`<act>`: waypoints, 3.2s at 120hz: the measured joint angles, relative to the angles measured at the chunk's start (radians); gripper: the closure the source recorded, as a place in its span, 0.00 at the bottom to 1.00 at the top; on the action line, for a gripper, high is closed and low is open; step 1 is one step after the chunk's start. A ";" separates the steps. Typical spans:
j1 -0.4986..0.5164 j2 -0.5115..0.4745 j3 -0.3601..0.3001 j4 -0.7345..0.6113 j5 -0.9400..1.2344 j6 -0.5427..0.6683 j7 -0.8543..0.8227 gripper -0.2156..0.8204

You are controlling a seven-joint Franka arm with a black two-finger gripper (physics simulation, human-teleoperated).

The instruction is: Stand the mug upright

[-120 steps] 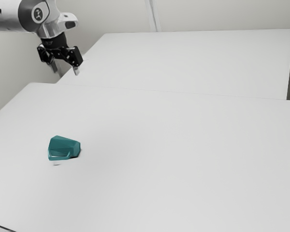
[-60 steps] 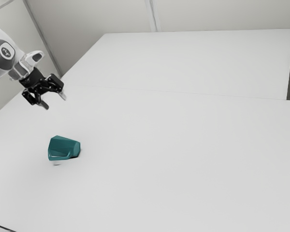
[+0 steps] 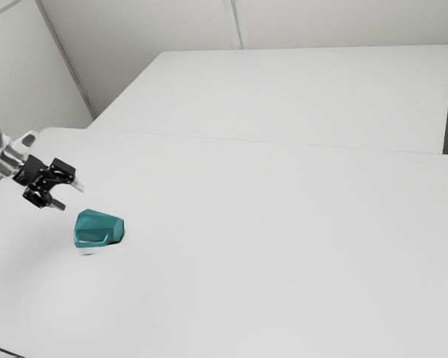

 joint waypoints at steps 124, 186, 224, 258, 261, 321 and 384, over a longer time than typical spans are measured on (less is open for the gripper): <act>0.016 0.220 0.038 -0.001 -0.301 -0.130 0.524 0.50; 0.007 0.169 0.038 0.004 -0.305 -0.132 0.593 0.93; -0.020 0.084 0.035 0.007 -0.300 -0.126 0.598 0.96; -0.081 0.018 -0.037 0.048 -0.167 -0.062 0.511 0.96; -0.082 0.018 -0.045 0.057 -0.148 -0.055 0.498 0.96; -0.104 0.029 -0.255 0.192 0.362 0.133 0.190 0.96; -0.125 0.111 -0.374 0.182 0.717 0.278 -0.162 0.96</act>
